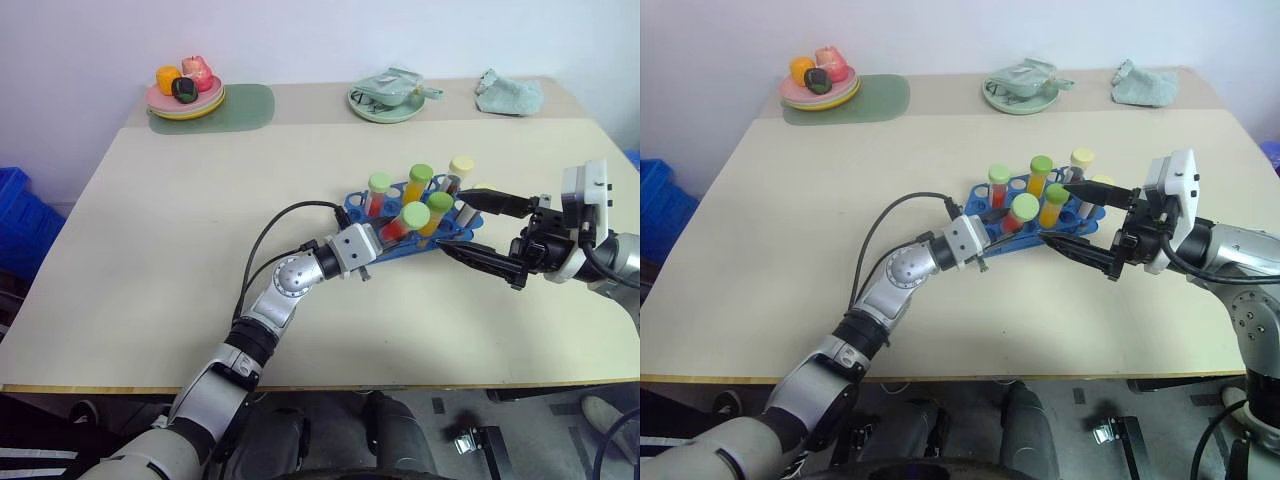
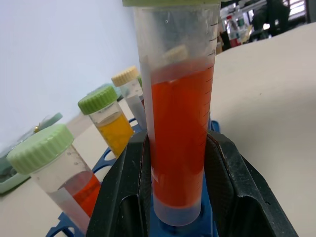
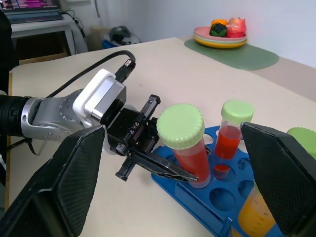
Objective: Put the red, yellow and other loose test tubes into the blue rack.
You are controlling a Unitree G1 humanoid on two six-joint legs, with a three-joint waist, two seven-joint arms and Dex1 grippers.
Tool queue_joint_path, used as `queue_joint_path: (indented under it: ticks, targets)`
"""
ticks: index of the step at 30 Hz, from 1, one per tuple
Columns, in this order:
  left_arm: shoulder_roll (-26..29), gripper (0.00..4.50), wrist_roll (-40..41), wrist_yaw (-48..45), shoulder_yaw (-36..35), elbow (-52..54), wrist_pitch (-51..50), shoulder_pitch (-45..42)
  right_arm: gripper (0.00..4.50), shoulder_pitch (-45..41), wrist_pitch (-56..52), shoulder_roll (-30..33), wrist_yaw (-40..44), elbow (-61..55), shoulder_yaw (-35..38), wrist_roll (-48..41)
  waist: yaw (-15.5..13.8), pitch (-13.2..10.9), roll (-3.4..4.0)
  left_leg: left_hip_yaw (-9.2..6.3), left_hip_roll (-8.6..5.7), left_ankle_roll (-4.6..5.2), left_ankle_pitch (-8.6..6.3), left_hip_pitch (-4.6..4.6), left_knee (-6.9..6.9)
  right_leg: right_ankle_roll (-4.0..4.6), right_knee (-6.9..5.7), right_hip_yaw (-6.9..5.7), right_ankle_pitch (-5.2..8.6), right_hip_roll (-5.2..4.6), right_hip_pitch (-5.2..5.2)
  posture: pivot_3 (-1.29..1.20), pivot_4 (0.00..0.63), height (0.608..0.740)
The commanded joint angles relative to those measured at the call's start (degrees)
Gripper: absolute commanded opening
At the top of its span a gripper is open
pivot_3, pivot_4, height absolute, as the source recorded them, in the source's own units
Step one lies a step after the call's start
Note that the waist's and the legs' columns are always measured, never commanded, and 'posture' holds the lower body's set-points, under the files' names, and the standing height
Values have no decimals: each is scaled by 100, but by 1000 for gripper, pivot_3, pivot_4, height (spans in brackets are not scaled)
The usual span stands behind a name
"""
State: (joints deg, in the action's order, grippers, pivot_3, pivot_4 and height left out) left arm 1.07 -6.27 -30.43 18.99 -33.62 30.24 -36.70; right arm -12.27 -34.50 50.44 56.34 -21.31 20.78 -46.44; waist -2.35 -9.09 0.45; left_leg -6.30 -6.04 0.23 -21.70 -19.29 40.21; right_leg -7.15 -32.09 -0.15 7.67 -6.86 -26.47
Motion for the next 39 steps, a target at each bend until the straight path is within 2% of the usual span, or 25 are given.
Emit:
queue_joint_path:
  ticks: [1,5,19,35,39]
  targets:
    - [-89,1198,29,147,-77,233,-6,18,4500,-6,32,83,3,-218,214,-112,-1,0,0,0,0,0,0,0,0,0,0,0,0,0,0,0,150,740]
    - [-71,1198,-92,299,-53,226,-56,80,4500,68,51,82,25,-211,244,-96,2,0,0,0,0,0,0,0,0,0,0,0,0,0,0,0,150,740]
    - [-319,1198,509,46,-119,1029,-994,576,4500,103,148,100,78,-143,286,-6,2,0,0,-1,1,0,0,0,-1,0,0,0,0,0,-1,0,150,740]
    - [-558,1198,910,222,-514,1133,-2047,418,4500,51,296,83,87,-54,237,100,3,0,0,-1,1,0,0,3,-1,0,1,0,0,0,1,0,150,740]
    - [-540,1198,966,87,-376,1607,-2334,621,4500,55,317,76,94,-36,234,102,2,0,0,-1,1,0,0,2,-1,0,0,0,0,0,0,0,150,740]
